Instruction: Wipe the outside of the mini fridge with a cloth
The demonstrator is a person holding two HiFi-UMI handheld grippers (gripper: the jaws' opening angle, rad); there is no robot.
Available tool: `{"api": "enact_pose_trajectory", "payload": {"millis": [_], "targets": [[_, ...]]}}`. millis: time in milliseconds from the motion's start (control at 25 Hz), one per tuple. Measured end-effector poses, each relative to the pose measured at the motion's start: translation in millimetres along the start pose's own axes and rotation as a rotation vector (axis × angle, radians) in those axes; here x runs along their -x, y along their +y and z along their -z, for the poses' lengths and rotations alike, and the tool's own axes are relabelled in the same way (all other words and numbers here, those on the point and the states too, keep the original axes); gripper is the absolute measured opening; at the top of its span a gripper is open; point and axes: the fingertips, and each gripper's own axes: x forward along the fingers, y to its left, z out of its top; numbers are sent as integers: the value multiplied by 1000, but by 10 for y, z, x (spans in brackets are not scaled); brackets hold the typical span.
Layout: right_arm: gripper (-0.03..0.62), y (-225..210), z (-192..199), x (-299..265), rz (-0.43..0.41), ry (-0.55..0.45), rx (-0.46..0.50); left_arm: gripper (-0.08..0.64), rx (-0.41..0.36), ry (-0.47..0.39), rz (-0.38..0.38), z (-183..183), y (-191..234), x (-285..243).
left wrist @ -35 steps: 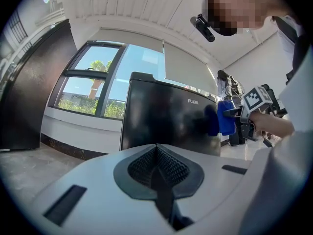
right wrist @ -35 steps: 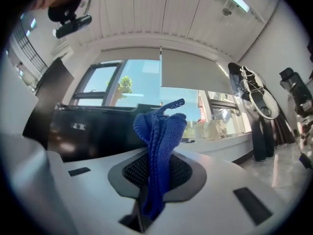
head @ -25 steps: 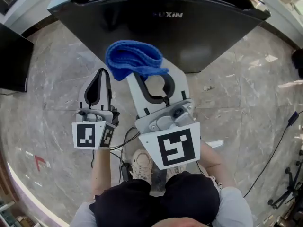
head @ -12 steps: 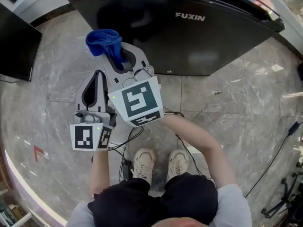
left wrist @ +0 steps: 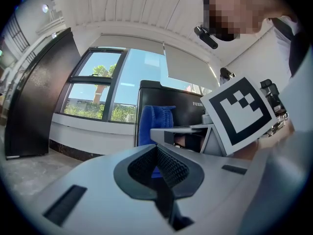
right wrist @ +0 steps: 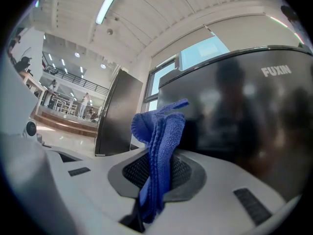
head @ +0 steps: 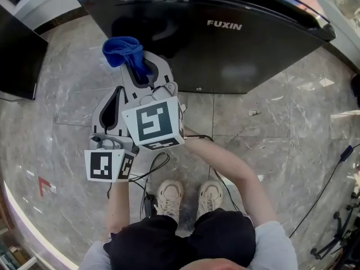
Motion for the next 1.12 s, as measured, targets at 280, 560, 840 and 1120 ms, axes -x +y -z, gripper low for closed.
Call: {"api": "enact_pose_trajectory", "payload": {"millis": [280, 560, 840, 1120], "targets": [[75, -343, -56, 318, 113, -28, 5, 5, 6, -1, 6, 7, -28, -11], [75, -720, -70, 669, 215, -76, 7, 5, 5, -5, 14, -8, -70, -24], [75, -1217, 111, 1150, 313, 0, 42, 5, 5, 4, 15, 13, -94, -29], [75, -1740, 155, 1603, 449, 30, 63, 5, 0, 3, 17, 7, -119, -54]]}}
